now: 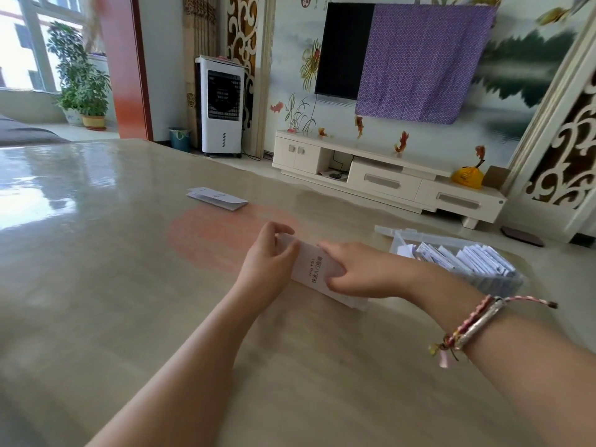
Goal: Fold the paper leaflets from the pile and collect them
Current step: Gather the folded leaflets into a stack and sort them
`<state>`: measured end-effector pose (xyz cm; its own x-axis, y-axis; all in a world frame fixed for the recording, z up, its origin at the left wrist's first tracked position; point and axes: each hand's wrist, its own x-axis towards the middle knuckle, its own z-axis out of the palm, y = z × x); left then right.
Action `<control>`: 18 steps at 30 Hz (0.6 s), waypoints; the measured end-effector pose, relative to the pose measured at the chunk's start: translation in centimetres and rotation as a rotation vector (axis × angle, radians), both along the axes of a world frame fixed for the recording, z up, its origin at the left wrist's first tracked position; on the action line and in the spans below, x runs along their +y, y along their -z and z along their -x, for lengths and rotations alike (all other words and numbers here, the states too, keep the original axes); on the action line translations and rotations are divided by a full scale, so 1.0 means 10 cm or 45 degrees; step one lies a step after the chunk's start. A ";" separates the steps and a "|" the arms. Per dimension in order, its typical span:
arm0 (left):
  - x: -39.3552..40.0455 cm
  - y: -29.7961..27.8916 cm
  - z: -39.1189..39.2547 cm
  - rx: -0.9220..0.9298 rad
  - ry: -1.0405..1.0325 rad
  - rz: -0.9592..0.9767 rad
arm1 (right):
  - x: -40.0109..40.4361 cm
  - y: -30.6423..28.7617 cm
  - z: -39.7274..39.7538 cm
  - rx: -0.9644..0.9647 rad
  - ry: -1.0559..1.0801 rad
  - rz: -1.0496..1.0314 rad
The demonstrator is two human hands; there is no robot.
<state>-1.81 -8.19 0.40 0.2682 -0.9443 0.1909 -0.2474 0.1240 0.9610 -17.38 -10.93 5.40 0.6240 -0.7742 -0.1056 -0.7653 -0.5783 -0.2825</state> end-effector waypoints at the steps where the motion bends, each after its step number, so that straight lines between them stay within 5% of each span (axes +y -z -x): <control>1: 0.00 0.00 0.00 -0.010 -0.012 0.003 | 0.00 0.01 0.00 -0.010 -0.013 0.017; 6: 0.07 -0.05 -0.06 0.217 0.035 0.036 | 0.00 -0.02 -0.11 -0.220 0.018 0.159; 12: 0.16 -0.13 -0.40 0.959 0.017 0.011 | 0.10 -0.08 -0.67 -0.451 -0.141 0.307; 18: 0.14 -0.15 -1.14 1.309 -0.237 0.196 | -0.12 -0.08 -1.27 -0.815 -0.142 -0.194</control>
<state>9.61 -6.78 1.86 0.5072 -0.8565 -0.0963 0.6495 0.3064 0.6959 -4.68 -12.16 6.17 0.6754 -0.7070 0.2095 -0.3572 -0.5622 -0.7458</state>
